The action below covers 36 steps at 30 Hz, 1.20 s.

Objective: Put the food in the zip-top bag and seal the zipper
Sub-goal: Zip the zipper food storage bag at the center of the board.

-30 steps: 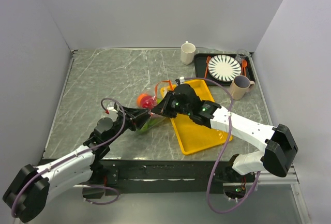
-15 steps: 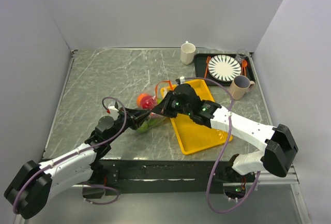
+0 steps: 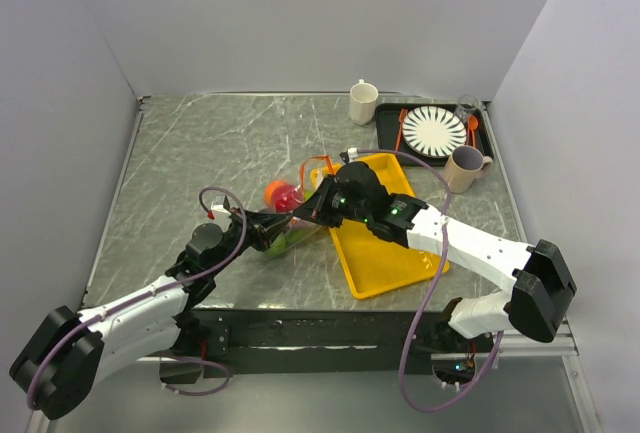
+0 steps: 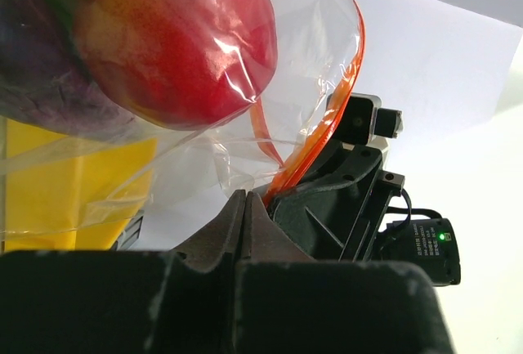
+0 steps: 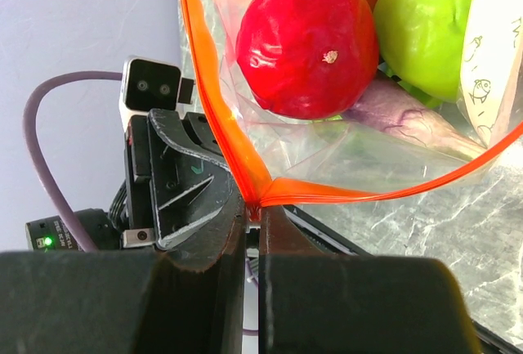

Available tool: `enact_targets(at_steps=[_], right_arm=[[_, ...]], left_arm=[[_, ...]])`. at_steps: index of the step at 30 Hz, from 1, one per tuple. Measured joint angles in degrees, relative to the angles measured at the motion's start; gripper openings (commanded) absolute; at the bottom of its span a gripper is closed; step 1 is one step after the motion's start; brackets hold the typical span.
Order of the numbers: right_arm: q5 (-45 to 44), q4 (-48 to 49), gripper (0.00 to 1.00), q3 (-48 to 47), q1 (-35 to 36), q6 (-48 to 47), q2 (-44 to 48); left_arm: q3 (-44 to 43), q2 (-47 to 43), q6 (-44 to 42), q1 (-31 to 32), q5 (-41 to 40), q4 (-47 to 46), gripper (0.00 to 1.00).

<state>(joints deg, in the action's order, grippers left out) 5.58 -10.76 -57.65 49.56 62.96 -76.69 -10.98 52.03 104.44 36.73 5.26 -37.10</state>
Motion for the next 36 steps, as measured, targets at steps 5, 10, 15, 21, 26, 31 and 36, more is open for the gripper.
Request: enact_targets(at_steps=[5, 10, 15, 21, 26, 31, 36], right_arm=[[-0.5, -0.7, 0.05, -0.2, -0.1, 0.0, 0.0], [-0.8, -2.2, 0.04, -0.9, -0.3, 0.0, 0.0], [-2.2, -2.4, 0.05, -1.0, -1.3, 0.0, 0.0], [-3.0, -2.4, 0.05, -1.7, -2.1, 0.0, -0.1], [-2.4, -2.1, 0.05, -1.8, -2.1, 0.0, -0.1], [-1.6, -2.0, 0.05, -1.7, -2.1, 0.0, 0.0], [-1.2, -1.7, 0.05, 0.2, -1.7, 0.2, 1.5]], left_arm=[[0.0, 0.1, 0.0, 0.0, 0.4, -0.2, 0.01], [1.4, 0.4, 0.3, 0.0, 1.0, -3.2, 0.01], [2.8, 0.5, 0.2, 0.0, 2.2, -4.4, 0.01], [3.5, 0.0, 0.2, 0.0, 2.8, -4.5, 0.12], [4.5, -0.5, -0.1, 0.0, 2.6, -7.3, 0.64], [4.4, 0.2, -0.3, 0.0, 2.4, -10.6, 0.73], [2.6, 5.6, 0.5, 0.0, 2.6, -14.7, 0.7]])
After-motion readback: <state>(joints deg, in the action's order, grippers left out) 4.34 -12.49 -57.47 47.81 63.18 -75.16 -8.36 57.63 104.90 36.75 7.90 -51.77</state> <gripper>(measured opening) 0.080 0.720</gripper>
